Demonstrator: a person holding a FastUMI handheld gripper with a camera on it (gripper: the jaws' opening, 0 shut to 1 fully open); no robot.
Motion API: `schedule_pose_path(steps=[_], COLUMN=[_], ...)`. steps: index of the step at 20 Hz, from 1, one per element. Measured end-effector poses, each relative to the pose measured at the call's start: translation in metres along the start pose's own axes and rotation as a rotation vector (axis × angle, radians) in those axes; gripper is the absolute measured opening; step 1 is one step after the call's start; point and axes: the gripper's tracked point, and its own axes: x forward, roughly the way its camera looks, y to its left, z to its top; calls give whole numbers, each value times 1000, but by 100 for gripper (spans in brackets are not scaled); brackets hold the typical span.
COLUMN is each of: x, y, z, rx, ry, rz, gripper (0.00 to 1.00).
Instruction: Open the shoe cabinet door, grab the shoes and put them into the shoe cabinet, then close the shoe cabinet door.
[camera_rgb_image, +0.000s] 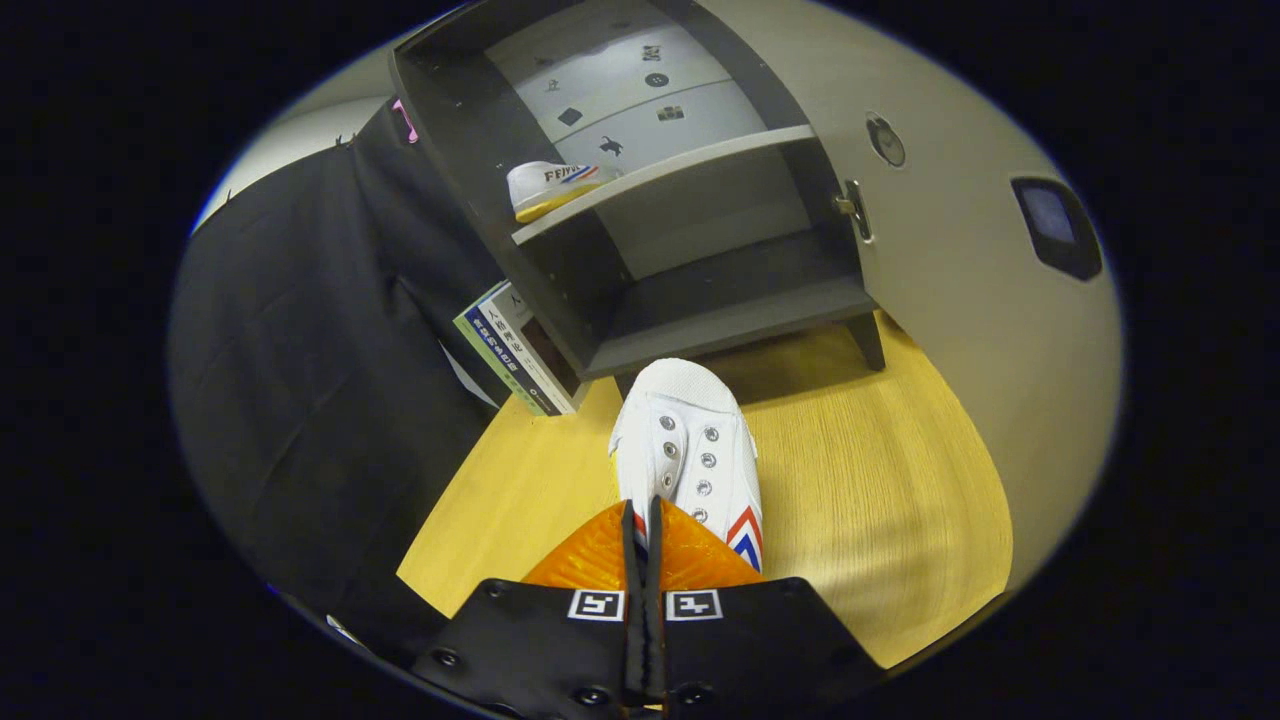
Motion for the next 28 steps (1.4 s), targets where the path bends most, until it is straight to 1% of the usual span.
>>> schedule_pose_path(steps=[10, 15, 23, 28], x=[10, 18, 46, 68], y=[36, 54, 71, 77], z=[123, 182, 275, 330], rx=[-89, -108, -133, -138], ry=[-200, -291, -405, -470], rz=[30, 46, 52, 40], gripper=[1, 1, 1, 1])
